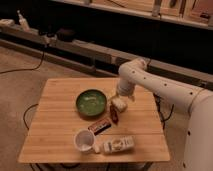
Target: Place the pepper in the ceramic bowl
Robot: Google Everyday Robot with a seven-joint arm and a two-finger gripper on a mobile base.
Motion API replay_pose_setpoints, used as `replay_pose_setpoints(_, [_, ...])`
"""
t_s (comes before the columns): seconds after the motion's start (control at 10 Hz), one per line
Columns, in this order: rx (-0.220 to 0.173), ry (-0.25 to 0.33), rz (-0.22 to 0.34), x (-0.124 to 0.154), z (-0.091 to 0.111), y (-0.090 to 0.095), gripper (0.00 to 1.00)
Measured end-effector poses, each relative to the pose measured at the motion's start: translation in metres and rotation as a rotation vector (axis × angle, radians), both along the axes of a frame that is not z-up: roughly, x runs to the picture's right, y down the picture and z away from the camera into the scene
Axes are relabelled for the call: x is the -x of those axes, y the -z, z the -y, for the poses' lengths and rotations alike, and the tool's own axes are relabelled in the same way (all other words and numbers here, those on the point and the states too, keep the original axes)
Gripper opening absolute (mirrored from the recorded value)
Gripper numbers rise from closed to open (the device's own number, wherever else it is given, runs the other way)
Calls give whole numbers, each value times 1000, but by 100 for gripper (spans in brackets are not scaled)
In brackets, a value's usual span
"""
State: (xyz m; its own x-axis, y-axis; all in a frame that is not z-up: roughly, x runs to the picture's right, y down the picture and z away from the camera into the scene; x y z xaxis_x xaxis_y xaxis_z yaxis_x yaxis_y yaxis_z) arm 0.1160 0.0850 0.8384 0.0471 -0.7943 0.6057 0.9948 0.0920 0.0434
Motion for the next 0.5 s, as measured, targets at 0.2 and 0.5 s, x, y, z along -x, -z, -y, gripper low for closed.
replay_pose_setpoints(0.2, [70,16,-131,-29,-21,7,80])
replay_pose_setpoints(0.5, [123,22,-180,-31,-42,4,80])
